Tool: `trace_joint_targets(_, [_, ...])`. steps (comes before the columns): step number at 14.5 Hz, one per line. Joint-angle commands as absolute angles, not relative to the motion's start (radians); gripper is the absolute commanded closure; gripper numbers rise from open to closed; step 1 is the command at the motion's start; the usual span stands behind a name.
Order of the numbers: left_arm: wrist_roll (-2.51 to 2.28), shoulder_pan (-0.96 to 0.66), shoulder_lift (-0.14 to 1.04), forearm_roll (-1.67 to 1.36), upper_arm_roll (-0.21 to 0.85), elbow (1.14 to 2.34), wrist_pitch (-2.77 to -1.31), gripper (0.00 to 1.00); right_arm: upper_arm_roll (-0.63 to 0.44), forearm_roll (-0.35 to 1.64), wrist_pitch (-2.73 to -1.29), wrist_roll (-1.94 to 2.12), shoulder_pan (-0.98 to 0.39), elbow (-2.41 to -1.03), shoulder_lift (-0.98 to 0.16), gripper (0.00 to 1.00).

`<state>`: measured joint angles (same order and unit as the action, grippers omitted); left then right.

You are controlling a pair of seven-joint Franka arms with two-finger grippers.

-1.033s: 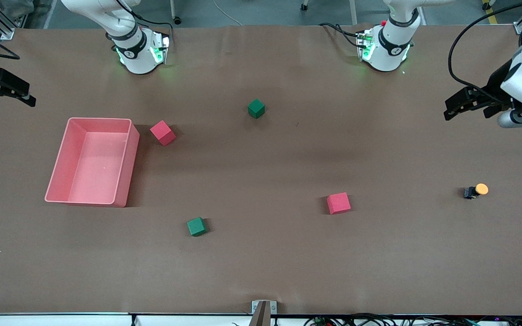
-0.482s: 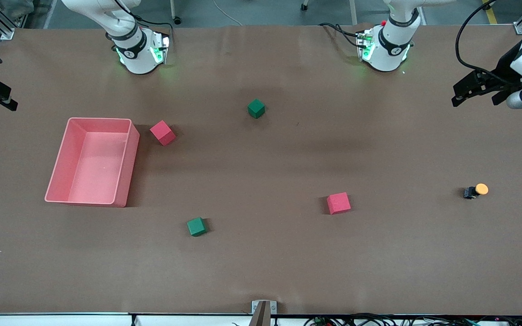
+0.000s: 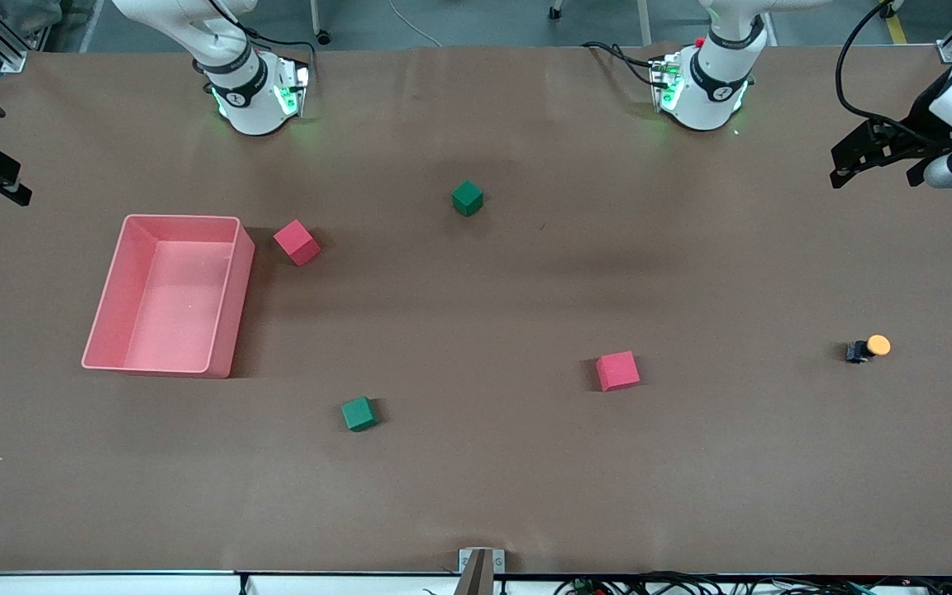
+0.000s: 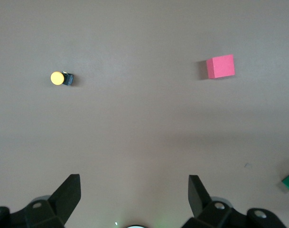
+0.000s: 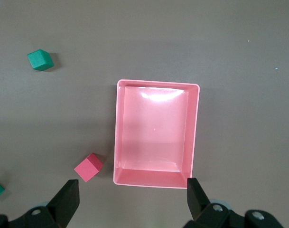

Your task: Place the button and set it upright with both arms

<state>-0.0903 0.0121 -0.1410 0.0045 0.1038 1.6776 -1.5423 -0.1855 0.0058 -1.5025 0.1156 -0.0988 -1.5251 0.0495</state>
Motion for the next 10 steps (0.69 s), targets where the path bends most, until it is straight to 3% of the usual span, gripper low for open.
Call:
trace_joint_targets(1, [-0.077, 0.009, -0.173, 0.023, 0.106, 1.697, -1.537, 0.0, -0.178, 0.008, -1.493, 0.124, -0.097, -1.526, 0.058, 0.0])
trace_joint_targets(10, [-0.071, 0.011, -0.173, -0.015, 0.101, 1.697, -1.522, 0.0, -0.178, 0.008, -1.477, 0.124, -0.104, -1.526, 0.06, 0.0])
